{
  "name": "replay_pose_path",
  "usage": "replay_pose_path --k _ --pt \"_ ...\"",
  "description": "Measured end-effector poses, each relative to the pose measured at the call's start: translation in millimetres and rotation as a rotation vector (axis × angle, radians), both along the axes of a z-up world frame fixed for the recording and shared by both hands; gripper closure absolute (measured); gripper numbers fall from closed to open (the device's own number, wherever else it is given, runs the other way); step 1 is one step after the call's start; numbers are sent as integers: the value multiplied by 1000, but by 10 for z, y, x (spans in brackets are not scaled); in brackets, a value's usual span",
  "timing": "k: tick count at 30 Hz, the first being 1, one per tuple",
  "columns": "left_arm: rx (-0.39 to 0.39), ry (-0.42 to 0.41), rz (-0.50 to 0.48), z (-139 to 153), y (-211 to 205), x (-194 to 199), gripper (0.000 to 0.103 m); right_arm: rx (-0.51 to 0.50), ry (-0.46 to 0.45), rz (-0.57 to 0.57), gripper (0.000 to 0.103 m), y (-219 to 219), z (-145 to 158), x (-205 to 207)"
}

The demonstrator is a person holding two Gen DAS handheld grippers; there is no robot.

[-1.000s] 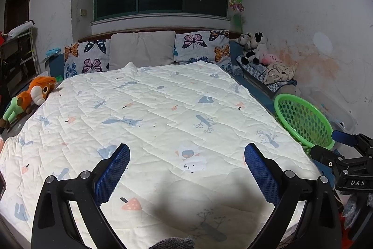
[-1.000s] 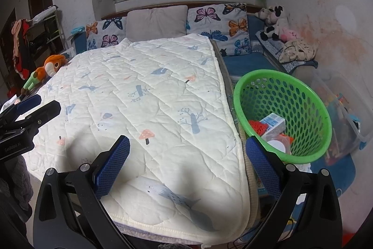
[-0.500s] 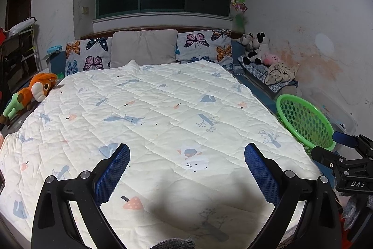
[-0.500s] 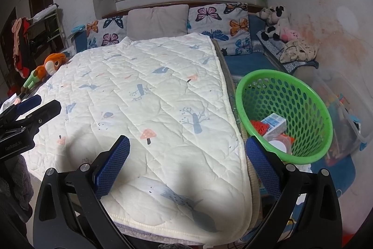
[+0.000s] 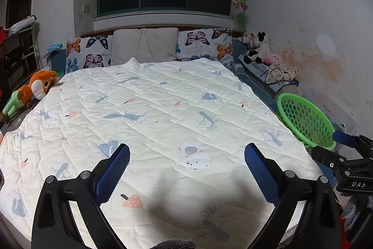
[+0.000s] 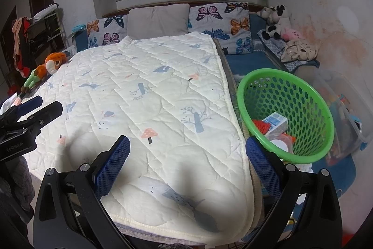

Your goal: Collect trash

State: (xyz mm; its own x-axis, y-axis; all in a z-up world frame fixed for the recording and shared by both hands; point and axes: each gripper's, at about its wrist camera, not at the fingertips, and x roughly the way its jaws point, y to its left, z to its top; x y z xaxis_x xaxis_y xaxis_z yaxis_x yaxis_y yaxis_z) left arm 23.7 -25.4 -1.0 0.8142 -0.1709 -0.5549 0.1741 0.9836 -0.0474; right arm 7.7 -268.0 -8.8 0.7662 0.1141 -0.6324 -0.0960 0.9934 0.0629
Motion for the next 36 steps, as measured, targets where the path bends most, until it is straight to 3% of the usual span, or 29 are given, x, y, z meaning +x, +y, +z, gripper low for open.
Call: replay_pose_path --k 36 --pt "-19 8 24 0 26 -11 8 6 2 5 4 36 -5 9"
